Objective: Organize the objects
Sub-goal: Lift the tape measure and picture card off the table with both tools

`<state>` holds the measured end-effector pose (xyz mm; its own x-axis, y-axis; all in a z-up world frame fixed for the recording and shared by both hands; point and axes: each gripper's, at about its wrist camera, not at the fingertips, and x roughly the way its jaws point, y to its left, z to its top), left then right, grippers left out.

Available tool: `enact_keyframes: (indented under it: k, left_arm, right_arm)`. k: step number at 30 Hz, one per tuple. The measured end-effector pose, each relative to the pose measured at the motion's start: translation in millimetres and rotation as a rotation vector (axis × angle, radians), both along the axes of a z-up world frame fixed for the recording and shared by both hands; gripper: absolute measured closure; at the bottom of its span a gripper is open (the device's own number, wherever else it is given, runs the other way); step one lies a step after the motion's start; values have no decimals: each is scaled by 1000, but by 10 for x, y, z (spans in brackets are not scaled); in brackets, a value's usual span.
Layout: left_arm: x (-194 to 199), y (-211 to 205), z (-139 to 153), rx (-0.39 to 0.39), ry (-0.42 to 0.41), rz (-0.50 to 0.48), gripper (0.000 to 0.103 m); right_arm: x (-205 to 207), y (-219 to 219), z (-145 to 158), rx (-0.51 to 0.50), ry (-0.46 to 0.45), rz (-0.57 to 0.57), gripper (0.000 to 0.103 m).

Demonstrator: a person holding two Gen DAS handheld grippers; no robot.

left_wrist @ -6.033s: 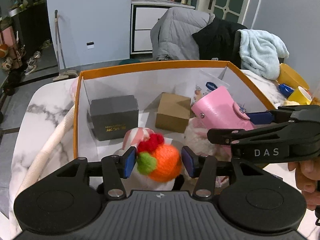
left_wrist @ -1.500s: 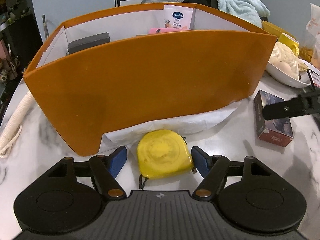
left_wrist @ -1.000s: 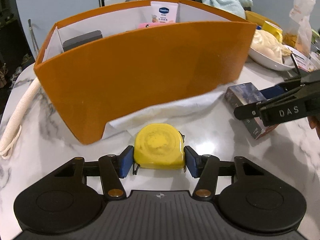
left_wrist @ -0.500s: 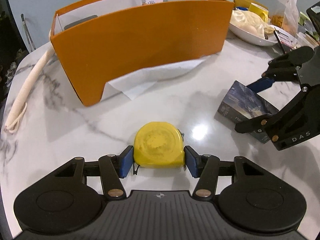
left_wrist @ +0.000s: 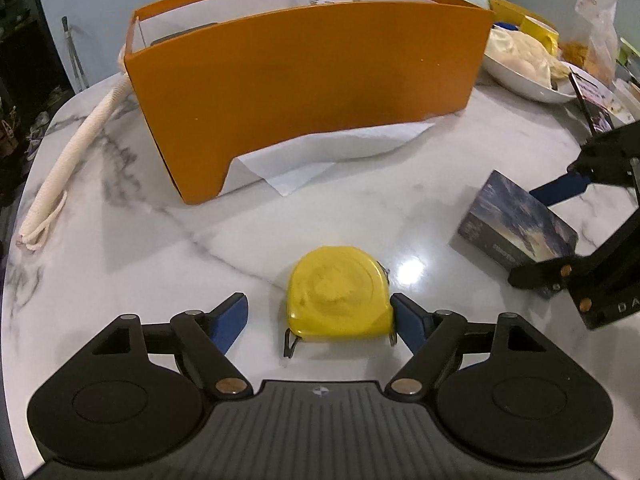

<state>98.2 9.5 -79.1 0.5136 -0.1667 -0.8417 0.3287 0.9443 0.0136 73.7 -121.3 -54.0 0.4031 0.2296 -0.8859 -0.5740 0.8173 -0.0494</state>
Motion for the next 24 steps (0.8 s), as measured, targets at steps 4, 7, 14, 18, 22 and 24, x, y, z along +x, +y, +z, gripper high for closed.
enact_keyframes:
  k: [4,7,14,18,22,24]
  left_arm:
    - [12,-3,1,-3,-10,-4,12]
    - [16,-3,12,-9,-8,-22,18]
    - [46,-22,31,0,16,-1,23]
    - [-12,-24,16,-3,-21,-11,25]
    - [-37,5,-5,-25,-53,-5,25]
    - [-43,18,-14,-33,-65,-8,24]
  right_arm:
    - [24,2,-9,18,-6,-7,30]
    - [60,-6,-24,40,-8,-16,31]
    - [109,-8,-15,46,0,-25,32]
    - [101,-7,-18,40,0,-30,30]
    - [93,-20,-23,42,0,-37,29]
    - [87,-23,-25,45,-2,-42,29]
